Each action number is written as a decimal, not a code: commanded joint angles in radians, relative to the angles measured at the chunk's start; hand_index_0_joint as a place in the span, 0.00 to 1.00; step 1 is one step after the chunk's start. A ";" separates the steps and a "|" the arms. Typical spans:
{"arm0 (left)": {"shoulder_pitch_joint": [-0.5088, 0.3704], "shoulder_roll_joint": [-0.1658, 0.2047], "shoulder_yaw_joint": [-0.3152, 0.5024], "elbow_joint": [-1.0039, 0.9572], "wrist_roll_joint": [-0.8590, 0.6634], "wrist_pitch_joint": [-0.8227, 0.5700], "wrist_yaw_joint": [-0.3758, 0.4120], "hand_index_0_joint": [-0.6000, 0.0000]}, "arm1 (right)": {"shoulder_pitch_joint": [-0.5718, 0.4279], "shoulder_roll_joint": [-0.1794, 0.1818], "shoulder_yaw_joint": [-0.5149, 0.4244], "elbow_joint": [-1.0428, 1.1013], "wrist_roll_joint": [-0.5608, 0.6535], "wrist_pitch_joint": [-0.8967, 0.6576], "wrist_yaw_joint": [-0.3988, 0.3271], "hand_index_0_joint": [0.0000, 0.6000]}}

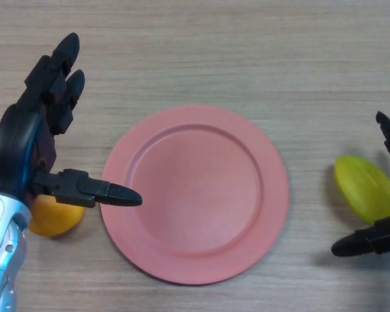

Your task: Pick up the yellow starfruit and place it on the plate

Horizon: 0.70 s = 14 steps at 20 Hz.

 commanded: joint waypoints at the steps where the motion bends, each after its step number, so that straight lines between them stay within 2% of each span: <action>1: -0.023 0.033 0.066 -0.062 -0.015 -0.155 0.012 1.00 | -0.021 -0.040 -0.057 -0.033 -0.027 -0.140 -0.080 0.42; 2: -0.021 0.034 0.069 -0.066 -0.024 -0.152 0.018 1.00 | -0.024 -0.048 -0.065 -0.004 -0.058 -0.169 -0.098 0.67; 4: -0.015 0.037 0.082 -0.084 -0.042 -0.134 0.026 1.00 | -0.026 -0.067 -0.078 0.044 -0.137 -0.235 -0.131 1.00; 7: 0.005 0.036 0.089 -0.096 -0.044 -0.130 0.014 1.00 | -0.032 -0.081 -0.072 0.054 -0.212 -0.275 -0.128 1.00; 11: 0.009 0.043 0.107 -0.119 -0.057 -0.090 0.001 1.00 | -0.034 -0.064 -0.062 -0.012 -0.200 -0.222 -0.091 1.00; 14: 0.016 0.039 0.110 -0.124 -0.052 -0.103 0.002 1.00 | -0.069 -0.031 -0.022 -0.102 -0.129 -0.157 -0.074 1.00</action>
